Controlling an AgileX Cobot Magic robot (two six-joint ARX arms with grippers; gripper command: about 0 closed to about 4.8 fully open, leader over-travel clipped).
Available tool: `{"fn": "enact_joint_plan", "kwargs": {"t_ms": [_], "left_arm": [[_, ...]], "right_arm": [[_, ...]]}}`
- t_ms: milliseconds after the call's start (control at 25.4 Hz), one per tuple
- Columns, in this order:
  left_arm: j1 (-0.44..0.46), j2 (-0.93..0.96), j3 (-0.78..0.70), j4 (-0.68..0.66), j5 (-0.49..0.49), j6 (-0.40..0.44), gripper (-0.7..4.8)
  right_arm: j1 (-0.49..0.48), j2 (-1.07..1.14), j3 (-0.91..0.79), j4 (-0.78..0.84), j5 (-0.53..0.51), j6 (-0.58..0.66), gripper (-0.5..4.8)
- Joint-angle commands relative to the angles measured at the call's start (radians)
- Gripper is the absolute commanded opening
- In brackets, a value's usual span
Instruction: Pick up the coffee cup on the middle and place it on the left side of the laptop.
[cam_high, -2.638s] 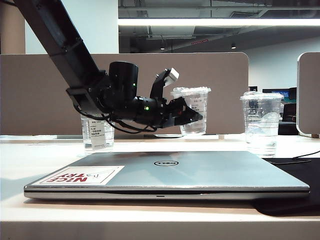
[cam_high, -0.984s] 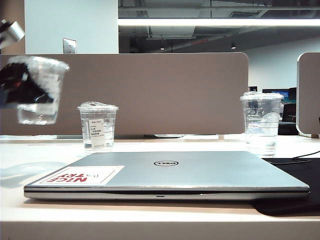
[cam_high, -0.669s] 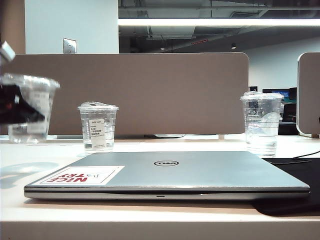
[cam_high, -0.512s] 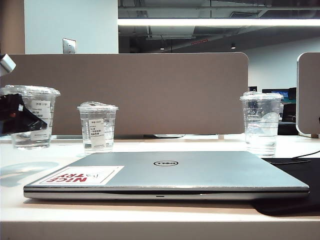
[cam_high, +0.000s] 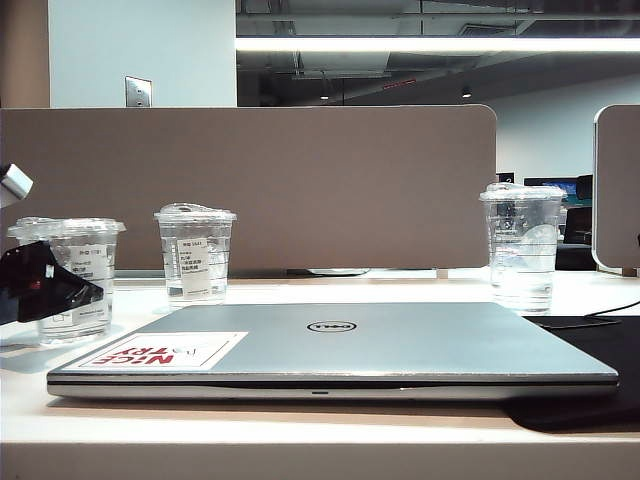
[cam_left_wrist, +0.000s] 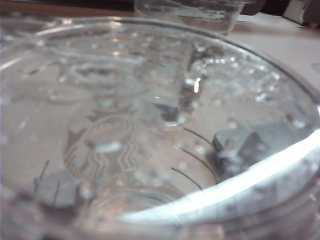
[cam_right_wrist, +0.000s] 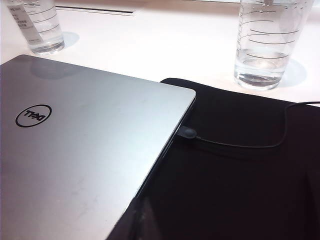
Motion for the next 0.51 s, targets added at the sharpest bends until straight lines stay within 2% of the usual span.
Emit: {"fn": "enact_joint_plan", "kwargs": {"t_ms": [39,236,394,512], "left_arm": [[0.0,0.008,0.002,0.019,0.017,-0.002,3.1],[0.0,0.008,0.002,0.02,0.01,-0.002,3.13],[0.0,0.008,0.002,0.02,0.013,-0.002,3.74],[0.0,0.007,0.001,0.021,0.016,-0.003,3.82]], "right_arm": [[0.001,-0.002,-0.004,0.018,0.001,0.0,-0.05],[0.001,-0.002,-0.004,0.017,0.001,0.0,-0.05],[0.001,-0.002,-0.004,0.018,0.001,0.0,-0.05],[0.001,-0.002,-0.004,0.018,0.001,0.0,-0.05]]}}
